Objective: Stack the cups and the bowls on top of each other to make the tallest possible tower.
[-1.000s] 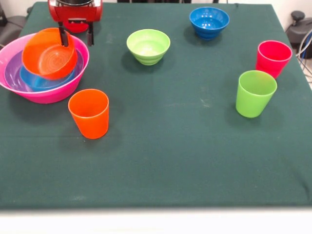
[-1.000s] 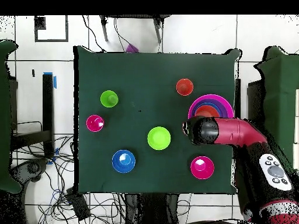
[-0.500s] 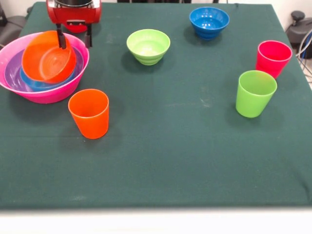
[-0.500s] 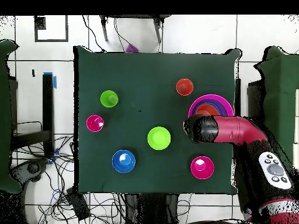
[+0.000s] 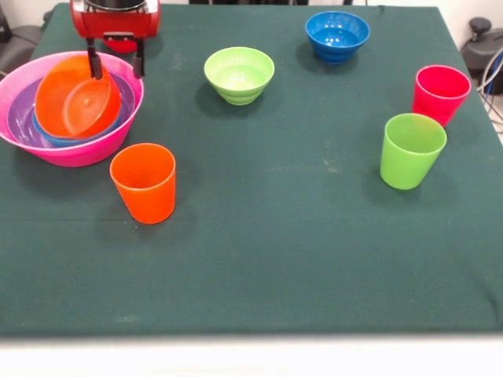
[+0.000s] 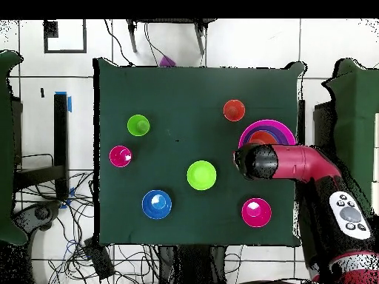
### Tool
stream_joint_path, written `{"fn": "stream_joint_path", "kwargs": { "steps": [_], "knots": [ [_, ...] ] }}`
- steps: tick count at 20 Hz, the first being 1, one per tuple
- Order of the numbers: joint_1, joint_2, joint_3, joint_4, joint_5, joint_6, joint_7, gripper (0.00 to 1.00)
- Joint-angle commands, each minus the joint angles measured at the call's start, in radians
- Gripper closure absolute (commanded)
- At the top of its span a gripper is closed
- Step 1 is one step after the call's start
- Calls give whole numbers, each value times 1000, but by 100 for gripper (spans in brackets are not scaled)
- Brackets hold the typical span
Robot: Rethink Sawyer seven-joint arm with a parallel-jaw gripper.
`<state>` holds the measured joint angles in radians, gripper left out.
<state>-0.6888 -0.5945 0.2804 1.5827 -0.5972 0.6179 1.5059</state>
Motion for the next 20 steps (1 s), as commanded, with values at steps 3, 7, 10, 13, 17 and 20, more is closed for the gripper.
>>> {"fn": "stream_joint_path", "kwargs": {
  "steps": [3,7,10,13,17,20],
  "knots": [
    [24,12,73,-124,-120,175,-322,0],
    [100,-33,5,-142,-208,196,-272,0],
    [130,-58,-17,-152,-240,207,-234,0],
    [131,-62,-11,-153,-246,213,-227,0],
    [149,-56,-4,-151,-226,237,-190,0],
    [112,-13,42,-134,-151,267,-203,0]
  ]
}}
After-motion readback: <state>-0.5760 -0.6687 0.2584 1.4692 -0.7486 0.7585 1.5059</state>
